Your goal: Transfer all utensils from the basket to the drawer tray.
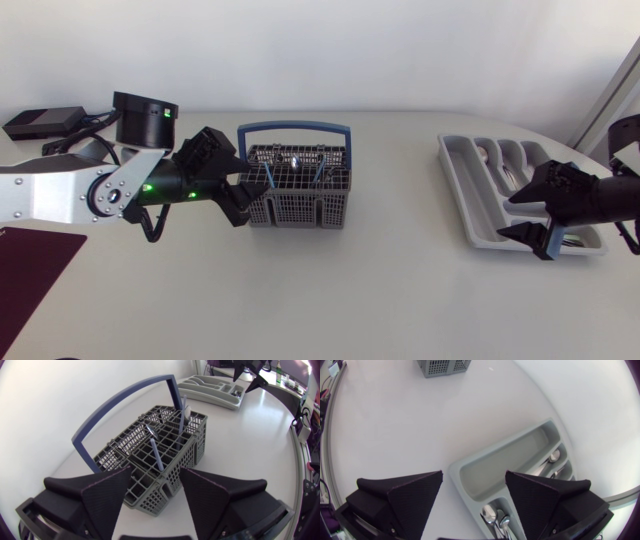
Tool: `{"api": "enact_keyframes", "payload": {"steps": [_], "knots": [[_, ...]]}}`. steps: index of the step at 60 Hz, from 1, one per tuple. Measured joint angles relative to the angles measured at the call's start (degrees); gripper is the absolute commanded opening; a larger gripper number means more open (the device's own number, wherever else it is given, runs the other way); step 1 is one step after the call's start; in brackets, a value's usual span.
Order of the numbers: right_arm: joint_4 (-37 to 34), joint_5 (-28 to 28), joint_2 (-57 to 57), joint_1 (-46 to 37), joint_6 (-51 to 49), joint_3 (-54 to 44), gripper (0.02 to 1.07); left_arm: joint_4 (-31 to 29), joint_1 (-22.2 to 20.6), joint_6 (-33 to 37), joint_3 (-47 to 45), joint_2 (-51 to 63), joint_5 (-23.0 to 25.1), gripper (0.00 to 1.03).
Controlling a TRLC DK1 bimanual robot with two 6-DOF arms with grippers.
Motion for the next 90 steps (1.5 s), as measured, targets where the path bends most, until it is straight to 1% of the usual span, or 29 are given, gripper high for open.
{"api": "enact_keyframes", "payload": {"steps": [3, 6, 15, 19, 28, 38, 42, 50, 56, 60, 62, 79, 90], "knots": [[0.2, 0.0, -1.2, 2.1, 1.8, -1.0, 0.94, 0.5, 0.0, -0.6, 0.0, 0.9, 0.2, 0.59], [0.8, 0.3, -2.6, 4.6, 3.7, -2.1, 0.94, 1.0, -0.1, -1.2, 0.0, 2.0, 0.2, 0.58], [2.5, 2.6, -5.9, 11.1, 8.5, -5.1, 0.94, 2.8, -0.1, -3.0, 0.0, 3.5, 1.2, 0.41], [3.2, 3.6, -6.9, 13.7, 10.3, -6.3, 0.94, 3.4, -0.1, -3.8, 0.1, 3.6, 2.1, 0.38], [4.8, 5.7, -8.3, 18.1, 13.4, -8.5, 0.94, 3.9, -0.1, -5.1, 0.9, 3.6, 3.6, 0.37], [5.7, 6.1, -8.6, 21.3, 16.7, -8.7, 0.94, 4.0, -0.1, -5.3, 1.5, 4.0, 4.3, 0.24], [5.7, 6.1, -9.2, 22.9, 18.4, -8.7, 0.94, 4.1, -0.1, -5.5, 1.8, 4.2, 4.7, 0.23], [6.1, 6.1, -10.3, 26.5, 22.6, -8.7, 0.94, 4.1, -0.1, -6.0, 2.6, 4.7, 5.7, 0.11], [6.7, 6.1, -10.7, 28.8, 25.0, -8.7, 0.94, 4.1, -0.1, -6.5, 2.8, 5.0, 6.0, 0.06], [7.1, 6.1, -10.7, 30.4, 26.7, -8.7, 0.94, 4.1, -0.1, -6.6, 3.1, 5.2, 6.0, 0.06], [7.3, 6.1, -10.7, 31.0, 27.4, -8.7, 0.94, 4.1, -0.1, -6.6, 3.1, 5.2, 6.0, 0.04], [8.2, 6.1, -10.7, 34.8, 30.2, -8.7, 0.94, 3.8, -0.1, -6.9, 3.6, 5.3, 6.4, 0.04], [8.4, 6.1, -10.7, 36.8, 31.4, -8.7, 0.94, 1.7, -0.1, -7.7, 5.4, 5.1, 6.5, 0.04]]}}
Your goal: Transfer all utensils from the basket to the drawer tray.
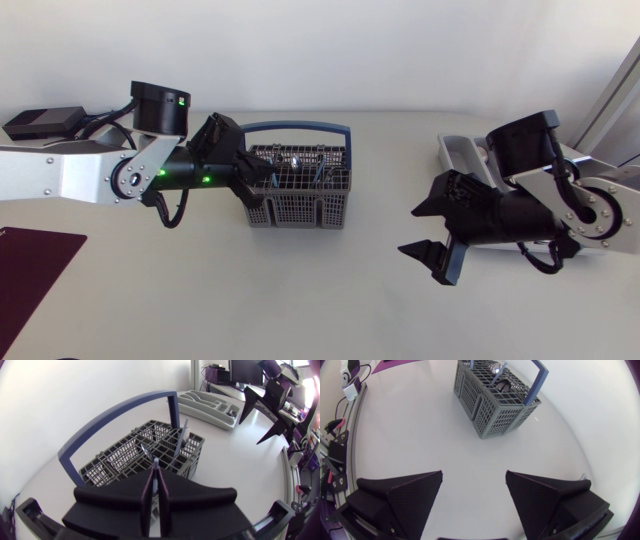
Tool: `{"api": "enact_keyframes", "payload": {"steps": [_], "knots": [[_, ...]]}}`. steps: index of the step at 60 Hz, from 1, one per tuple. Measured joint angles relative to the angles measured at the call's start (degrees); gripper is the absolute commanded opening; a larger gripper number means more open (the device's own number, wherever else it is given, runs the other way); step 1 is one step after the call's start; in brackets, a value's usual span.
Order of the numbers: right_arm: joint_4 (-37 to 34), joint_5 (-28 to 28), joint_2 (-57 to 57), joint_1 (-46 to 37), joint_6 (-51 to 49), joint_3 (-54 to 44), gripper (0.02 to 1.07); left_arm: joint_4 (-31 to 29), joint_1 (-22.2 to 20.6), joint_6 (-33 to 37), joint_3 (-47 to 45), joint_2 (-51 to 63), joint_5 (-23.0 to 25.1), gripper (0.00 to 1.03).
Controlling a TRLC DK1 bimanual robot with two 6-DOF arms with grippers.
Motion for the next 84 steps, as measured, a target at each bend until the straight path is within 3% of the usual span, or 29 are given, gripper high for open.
{"api": "enact_keyframes", "payload": {"steps": [37, 48, 63, 84], "knots": [[-0.2, 1.3, -1.9, 6.6, 5.1, 1.7, 0.94, -16.7, 0.0, -3.0, 8.8, -15.7, 1.8, 0.04], [-1.6, -0.1, -4.4, 7.6, 8.6, 4.5, 0.94, -22.3, -0.9, -7.5, 12.2, -17.8, 5.1, 0.04], [-2.2, -4.5, -5.0, 8.7, 13.3, 8.2, 0.93, -27.4, -2.6, -14.0, 14.1, -16.1, 14.1, 0.04], [-3.1, -12.8, 2.3, 9.6, 19.7, 14.5, 0.93, -29.5, -5.3, -17.3, 17.4, -9.1, 20.1, 0.04]]}}
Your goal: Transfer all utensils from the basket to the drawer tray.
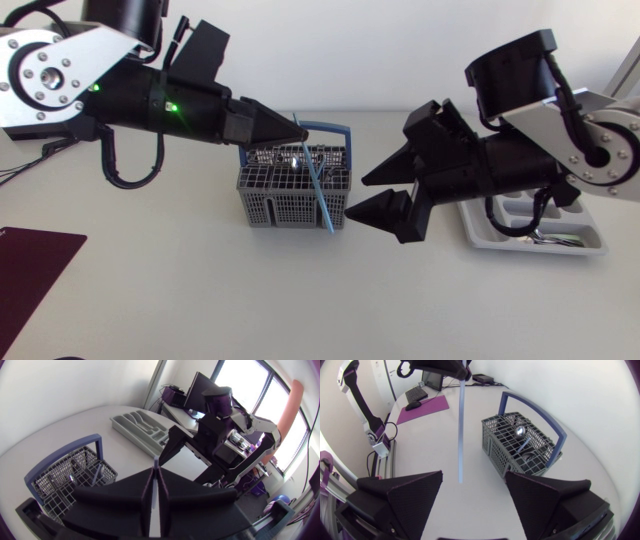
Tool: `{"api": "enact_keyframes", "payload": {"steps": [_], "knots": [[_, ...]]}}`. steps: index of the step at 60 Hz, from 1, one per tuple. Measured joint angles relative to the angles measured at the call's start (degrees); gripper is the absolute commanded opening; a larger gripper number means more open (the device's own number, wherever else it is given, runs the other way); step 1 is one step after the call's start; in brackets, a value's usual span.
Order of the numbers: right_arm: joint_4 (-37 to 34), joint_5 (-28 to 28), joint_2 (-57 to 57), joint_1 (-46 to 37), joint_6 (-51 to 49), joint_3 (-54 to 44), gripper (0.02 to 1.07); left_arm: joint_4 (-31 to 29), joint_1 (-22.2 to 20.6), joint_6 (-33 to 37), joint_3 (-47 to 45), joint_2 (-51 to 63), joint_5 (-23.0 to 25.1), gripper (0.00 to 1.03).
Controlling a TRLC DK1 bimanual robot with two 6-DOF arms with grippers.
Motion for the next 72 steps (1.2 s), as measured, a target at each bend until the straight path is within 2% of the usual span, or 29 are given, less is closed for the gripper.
{"api": "enact_keyframes", "payload": {"steps": [7, 18, 25, 39, 51, 53, 60, 66, 69, 72], "knots": [[0.0, -1.3, 2.9, 1.3, 1.6, 1.8, 0.92, 0.0, -1.2, -1.0, 0.7, 1.9, 0.5, 0.04], [-0.8, -2.7, 6.0, 2.0, 2.4, 3.1, 0.72, 0.2, -2.4, -2.2, 1.6, 2.7, 0.7, 0.04], [-0.9, -2.8, 7.0, 2.0, 3.0, 3.8, 0.52, 0.3, -2.4, -2.8, 2.0, 3.2, 0.9, 0.04], [-0.6, -2.7, 7.2, 2.0, 3.1, 3.9, 0.22, 0.7, -2.9, -3.2, 2.1, 4.0, 0.9, 0.04], [-0.6, -2.7, 7.5, 2.0, 3.1, 3.9, 0.13, 0.7, -3.0, -3.2, 2.1, 4.1, 0.8, 0.04], [-0.6, -2.7, 7.5, 2.1, 3.1, 3.9, 0.08, 0.9, -3.0, -3.2, 2.1, 4.1, 0.8, 0.04], [-0.2, -2.8, 7.5, 2.1, 3.0, 3.9, 0.08, 1.7, -3.0, -3.8, 2.1, 4.1, 0.7, 0.18], [-0.2, -2.8, 7.4, 2.3, 3.0, 3.8, 0.08, 1.8, -3.0, -4.0, 2.1, 4.2, 0.7, 0.37], [-0.2, -2.7, 7.4, 2.4, 3.0, 3.6, 0.08, 2.2, -3.0, -4.1, 2.1, 4.2, 0.9, 0.5], [-0.5, -2.7, 7.4, 2.3, 2.7, 3.1, 0.08, 3.3, -2.7, -4.5, 2.3, 4.1, 0.9, 0.52]]}}
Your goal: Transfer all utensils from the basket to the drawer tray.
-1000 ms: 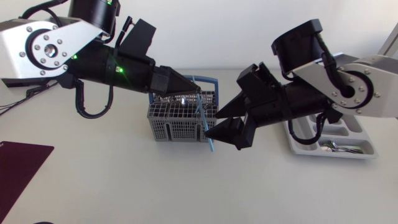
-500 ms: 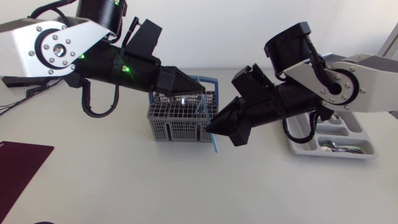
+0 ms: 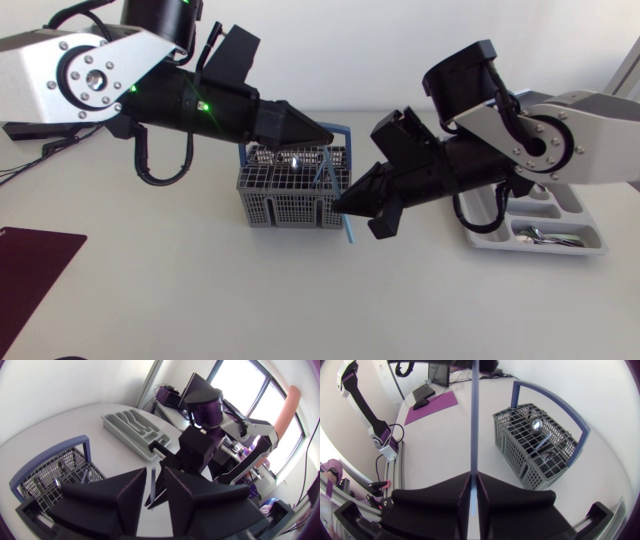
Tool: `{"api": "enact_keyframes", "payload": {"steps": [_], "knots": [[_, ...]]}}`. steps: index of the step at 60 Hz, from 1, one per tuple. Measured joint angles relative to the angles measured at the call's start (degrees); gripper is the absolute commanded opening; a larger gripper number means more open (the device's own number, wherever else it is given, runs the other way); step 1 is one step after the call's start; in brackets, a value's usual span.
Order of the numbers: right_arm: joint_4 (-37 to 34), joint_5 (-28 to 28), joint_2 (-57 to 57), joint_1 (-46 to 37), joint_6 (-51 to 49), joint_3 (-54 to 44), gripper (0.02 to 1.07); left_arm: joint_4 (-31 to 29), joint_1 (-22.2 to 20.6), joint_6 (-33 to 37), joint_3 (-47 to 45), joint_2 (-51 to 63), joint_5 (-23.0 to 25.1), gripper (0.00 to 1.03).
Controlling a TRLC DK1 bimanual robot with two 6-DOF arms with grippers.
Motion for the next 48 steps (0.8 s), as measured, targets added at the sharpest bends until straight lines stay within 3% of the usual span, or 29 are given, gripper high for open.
{"api": "enact_keyframes", "payload": {"steps": [6, 23, 33, 48], "knots": [[-1.8, 0.0, 0.0, -0.5, -1.6, -0.7, 0.08, 4.5, 1.0, -2.4, 0.2, -0.2, 0.0, 0.57], [-9.4, 0.0, -1.8, -9.9, -12.2, -3.4, 0.08, 9.0, 5.4, -4.9, 2.9, -0.7, -1.1, 0.57], [-14.0, 1.0, -2.2, -20.0, -23.9, -4.4, 0.08, 9.3, 4.5, 0.4, 2.2, -0.6, -7.6, 0.57], [-16.6, 3.6, -0.8, -32.7, -35.7, -3.6, 0.08, 9.4, -2.4, 11.9, -3.5, 0.7, -20.0, 0.57]]}}
